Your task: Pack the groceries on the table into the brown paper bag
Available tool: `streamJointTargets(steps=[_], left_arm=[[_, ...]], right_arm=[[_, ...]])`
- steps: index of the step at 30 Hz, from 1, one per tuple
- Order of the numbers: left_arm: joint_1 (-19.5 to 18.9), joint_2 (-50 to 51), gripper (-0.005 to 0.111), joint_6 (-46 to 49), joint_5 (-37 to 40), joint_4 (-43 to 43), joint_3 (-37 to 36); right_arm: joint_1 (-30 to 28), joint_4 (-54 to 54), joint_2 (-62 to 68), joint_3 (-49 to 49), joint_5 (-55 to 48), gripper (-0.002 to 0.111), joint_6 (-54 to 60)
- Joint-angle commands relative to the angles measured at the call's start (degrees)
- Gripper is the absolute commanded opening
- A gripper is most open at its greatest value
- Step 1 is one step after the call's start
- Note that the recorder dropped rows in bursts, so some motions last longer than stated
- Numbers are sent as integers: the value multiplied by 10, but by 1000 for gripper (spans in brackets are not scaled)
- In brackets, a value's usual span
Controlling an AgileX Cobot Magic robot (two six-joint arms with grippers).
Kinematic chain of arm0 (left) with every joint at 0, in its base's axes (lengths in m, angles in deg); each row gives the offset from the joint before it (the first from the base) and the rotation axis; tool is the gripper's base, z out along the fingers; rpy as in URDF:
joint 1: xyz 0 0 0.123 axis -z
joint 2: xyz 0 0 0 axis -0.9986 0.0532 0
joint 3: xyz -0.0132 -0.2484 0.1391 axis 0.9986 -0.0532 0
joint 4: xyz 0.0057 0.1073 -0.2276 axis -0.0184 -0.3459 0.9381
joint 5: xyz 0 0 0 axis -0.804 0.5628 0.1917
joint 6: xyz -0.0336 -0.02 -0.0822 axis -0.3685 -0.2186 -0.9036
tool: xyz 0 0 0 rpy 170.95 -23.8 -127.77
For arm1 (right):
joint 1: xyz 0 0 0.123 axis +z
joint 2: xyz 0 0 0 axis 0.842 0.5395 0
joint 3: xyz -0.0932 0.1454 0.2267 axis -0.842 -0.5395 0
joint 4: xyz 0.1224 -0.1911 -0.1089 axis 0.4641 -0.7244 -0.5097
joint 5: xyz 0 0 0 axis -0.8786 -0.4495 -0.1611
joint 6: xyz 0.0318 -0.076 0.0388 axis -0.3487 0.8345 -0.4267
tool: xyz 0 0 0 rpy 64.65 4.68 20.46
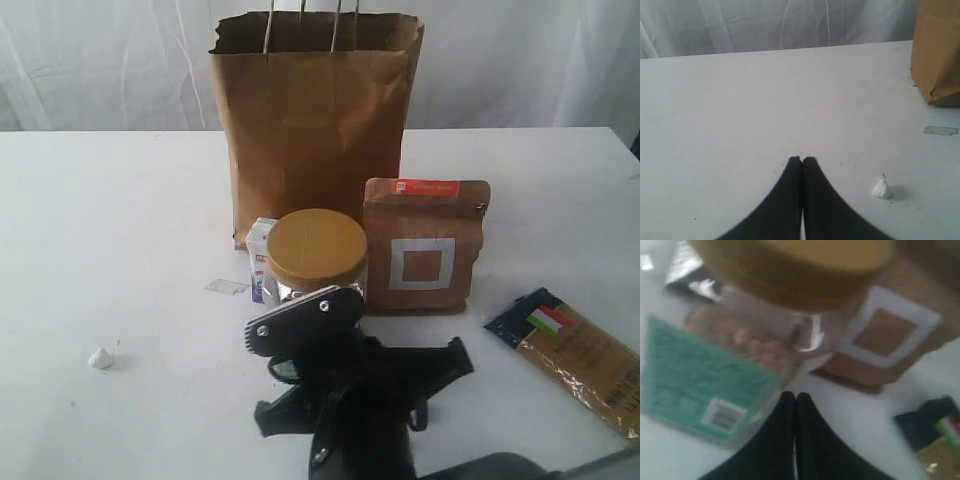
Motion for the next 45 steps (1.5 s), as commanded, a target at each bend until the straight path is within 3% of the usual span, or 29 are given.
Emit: streamJointTargets(steps=[1, 8, 16, 22, 24, 26, 31, 33, 38, 45], left_arm=[[4, -5, 0, 2, -2, 3, -1], [4, -5, 0, 2, -2, 3, -1], [4, -5, 0, 2, -2, 3, -1], [4, -5, 0, 2, -2, 3, -1], [4, -5, 0, 2, -2, 3, -1], [4, -5, 0, 2, -2, 3, -1], [4, -5, 0, 2, -2, 3, -1], [4, -5, 0, 2, -2, 3, -1], [4, -5, 0, 2, -2, 3, -1], [4, -5, 0, 2, -2, 3, -1]], right_arm=[[-2, -4, -11, -17, -79, 0, -2], [32, 12, -89, -36, 141, 0, -2], [52, 62, -71, -36, 5, 0, -2], [52, 23, -40, -4, 149, 2, -2], [52, 16, -33, 6, 182, 9, -2], [52, 9, -31, 9, 208, 24, -2], [52, 15, -23, 8, 194, 88, -2], [52, 14, -20, 8, 184, 106, -2], [52, 13, -20, 8, 185, 105, -2], [52, 101, -29, 27, 111, 105, 1]])
